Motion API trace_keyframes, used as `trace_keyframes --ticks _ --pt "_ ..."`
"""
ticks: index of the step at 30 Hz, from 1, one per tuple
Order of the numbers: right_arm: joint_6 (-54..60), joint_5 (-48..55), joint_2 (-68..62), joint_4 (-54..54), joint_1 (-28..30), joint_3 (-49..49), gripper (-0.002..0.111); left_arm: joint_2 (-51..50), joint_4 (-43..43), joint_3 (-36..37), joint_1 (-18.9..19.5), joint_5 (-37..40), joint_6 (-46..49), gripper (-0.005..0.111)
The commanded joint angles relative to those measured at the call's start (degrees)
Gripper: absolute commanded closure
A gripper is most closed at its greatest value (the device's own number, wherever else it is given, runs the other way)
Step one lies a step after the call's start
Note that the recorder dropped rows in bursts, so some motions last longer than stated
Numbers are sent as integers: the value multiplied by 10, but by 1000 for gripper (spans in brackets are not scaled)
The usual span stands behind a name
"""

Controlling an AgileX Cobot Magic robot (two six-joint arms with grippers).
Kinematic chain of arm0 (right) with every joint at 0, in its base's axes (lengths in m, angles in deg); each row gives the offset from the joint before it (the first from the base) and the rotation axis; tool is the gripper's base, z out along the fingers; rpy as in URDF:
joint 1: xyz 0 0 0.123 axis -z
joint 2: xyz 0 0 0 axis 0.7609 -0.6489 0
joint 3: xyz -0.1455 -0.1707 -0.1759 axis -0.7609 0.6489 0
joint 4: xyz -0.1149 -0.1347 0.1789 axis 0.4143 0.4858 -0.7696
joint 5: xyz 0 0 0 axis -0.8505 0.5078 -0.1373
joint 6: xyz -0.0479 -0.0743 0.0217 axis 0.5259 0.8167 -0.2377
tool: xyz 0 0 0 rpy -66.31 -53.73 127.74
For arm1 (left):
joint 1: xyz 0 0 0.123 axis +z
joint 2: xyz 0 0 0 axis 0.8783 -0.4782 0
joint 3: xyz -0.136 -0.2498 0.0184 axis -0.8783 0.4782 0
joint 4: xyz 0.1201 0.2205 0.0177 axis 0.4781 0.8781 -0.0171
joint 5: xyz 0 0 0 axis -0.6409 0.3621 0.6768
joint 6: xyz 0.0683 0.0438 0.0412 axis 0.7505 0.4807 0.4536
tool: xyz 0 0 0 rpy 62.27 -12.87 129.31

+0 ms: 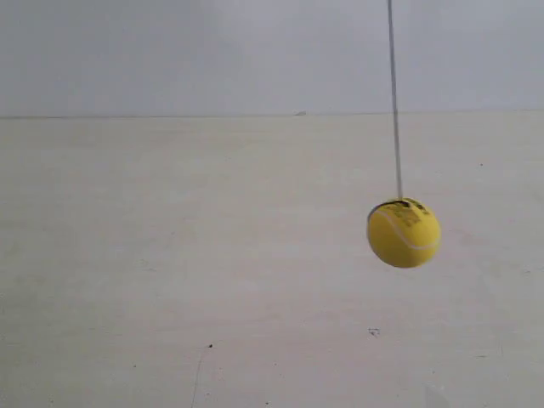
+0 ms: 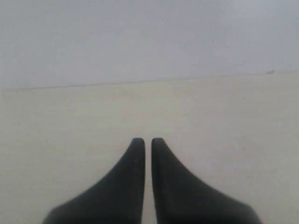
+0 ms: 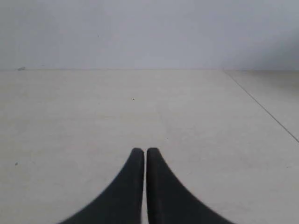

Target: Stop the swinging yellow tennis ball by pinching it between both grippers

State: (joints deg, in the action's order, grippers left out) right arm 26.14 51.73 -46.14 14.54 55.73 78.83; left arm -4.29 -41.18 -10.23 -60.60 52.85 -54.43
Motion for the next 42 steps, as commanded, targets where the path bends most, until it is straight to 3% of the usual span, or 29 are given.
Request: trace_keyframes --ticks 1,21,26,34,42 --pt "0 -7 3 0 1 0 108 2 -2 2 2 -2 -3 102" --pt "0 -7 3 0 1 0 108 2 -2 2 -1 -29 -3 102" --pt "16 -66 3 1 1 0 108 2 -2 2 -1 -61 -3 102" --pt "-41 -114 3 -21 1 0 108 2 -6 2 -1 -100 -6 102" --pt "-116 -167 3 -21 1 0 108 2 -6 2 -1 -167 -73 102"
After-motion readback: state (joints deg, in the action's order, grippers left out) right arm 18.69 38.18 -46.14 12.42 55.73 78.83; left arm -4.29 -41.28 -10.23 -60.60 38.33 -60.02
